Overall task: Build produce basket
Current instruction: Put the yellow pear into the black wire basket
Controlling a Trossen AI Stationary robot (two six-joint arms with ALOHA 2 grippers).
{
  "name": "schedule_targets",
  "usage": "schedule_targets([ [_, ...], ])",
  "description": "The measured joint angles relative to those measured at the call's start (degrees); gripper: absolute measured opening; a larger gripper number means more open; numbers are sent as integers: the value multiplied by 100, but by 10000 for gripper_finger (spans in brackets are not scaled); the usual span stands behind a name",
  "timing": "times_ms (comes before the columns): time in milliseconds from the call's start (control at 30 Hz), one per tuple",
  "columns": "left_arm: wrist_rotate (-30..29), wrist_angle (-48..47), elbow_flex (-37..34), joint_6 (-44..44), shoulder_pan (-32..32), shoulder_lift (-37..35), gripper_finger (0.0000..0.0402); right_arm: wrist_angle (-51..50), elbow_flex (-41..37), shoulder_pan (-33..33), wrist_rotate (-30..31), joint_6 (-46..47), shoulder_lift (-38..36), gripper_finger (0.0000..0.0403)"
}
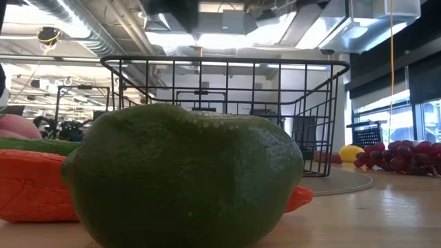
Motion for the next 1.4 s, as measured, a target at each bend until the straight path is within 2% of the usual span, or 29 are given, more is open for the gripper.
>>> schedule_targets([
  [133, -4, -80, 7, -53, 247, -444, 86, -632, 704, -435, -292, -21, 731, 0],
  [333, -18, -181, 10, 225, 727, -933, 86, -638, 1411, -937, -257, -62, 1620, 2],
  [533, 5, -364, 1, 630, 1150, -1204, 86, -651, 1888, -1254, -255, -2, 2353, 41],
  [700, 16, -507, -8, 1071, 1525, -1284, 86, -656, 1944, -1422, -256, -201, 2877, 90],
  [800, 10, -540, 9, 1400, 1727, -1337, 86, -617, 1944, -1472, -253, -776, 3178, 104],
  [900, 30, -600, -2, 1548, 1934, -1305, 86, -446, 1944, -1500, -255, -1451, 3495, 107],
  [1133, 210, -593, -2, 1608, 2359, -1313, 86, -496, 1944, -1551, -251, -2398, 4232, 108],
  [1400, 325, -574, -2, 1599, 2677, -1313, 86, -496, 1944, -1638, -250, -2791, 4721, 108],
])
